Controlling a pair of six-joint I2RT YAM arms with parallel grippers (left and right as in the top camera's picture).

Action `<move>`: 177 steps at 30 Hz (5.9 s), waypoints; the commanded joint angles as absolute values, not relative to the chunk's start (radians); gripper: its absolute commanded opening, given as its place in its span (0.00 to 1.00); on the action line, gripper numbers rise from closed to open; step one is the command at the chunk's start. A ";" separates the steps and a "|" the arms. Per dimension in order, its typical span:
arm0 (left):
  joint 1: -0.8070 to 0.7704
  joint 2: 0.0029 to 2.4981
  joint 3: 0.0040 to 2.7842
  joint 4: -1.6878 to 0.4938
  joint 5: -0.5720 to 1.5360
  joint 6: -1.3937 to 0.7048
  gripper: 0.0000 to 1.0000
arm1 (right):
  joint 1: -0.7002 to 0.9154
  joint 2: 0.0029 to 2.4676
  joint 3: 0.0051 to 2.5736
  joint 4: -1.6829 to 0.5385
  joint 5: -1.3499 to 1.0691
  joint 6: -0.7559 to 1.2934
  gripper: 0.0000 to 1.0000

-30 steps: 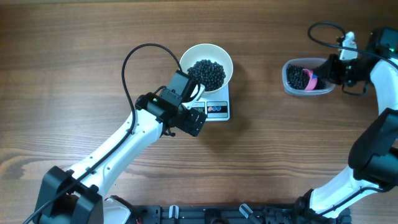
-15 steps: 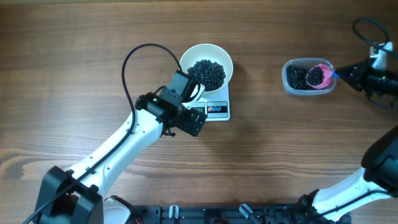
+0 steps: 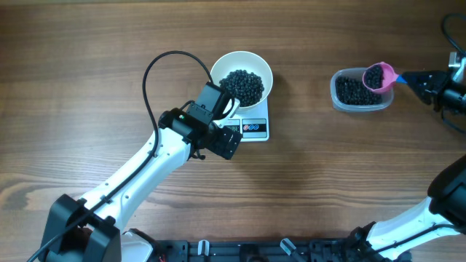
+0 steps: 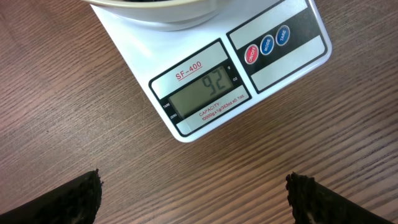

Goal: Scoop item into bowl and weigh 150g on scale
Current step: 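Lift a scoop of beans and carry it toward the white bowl, then tip the scoop with right gripper to pour beans into bowl, then carry the empty scoop back and dig into the bean tub, then lift a scoop of beans and carry it over the white bowl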

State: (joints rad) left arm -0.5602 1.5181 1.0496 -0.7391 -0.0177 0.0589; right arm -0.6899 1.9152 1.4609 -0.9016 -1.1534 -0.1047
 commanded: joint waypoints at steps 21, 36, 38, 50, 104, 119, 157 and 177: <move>-0.559 1.501 1.045 -0.736 -0.012 0.070 1.00 | -0.212 1.932 1.451 -0.707 -1.295 0.193 0.04; -0.559 1.502 1.045 -0.736 -0.012 0.070 1.00 | 0.067 1.811 1.453 -0.364 -1.013 0.212 0.04; -0.559 1.502 1.045 -0.736 -0.012 0.070 1.00 | 0.097 1.757 1.453 -0.366 -0.900 0.130 0.04; -0.559 1.502 1.045 -0.736 -0.012 0.070 1.00 | 0.387 1.670 1.452 -0.419 -0.316 -0.659 0.04; -0.552 1.502 1.045 -0.736 -0.012 0.070 1.00 | -0.144 1.664 1.453 -0.511 -0.512 -0.236 0.04; -0.552 1.502 1.045 -0.736 -0.012 0.070 1.00 | -0.145 1.518 1.621 -1.078 0.001 -0.237 0.04; -0.552 1.502 1.045 -0.736 -0.012 0.070 1.00 | -0.360 1.967 1.621 -1.134 -0.535 -0.254 0.04; -0.552 1.502 1.045 -0.736 -0.012 0.070 1.00 | -0.662 1.967 1.621 -1.103 -0.998 -0.210 0.04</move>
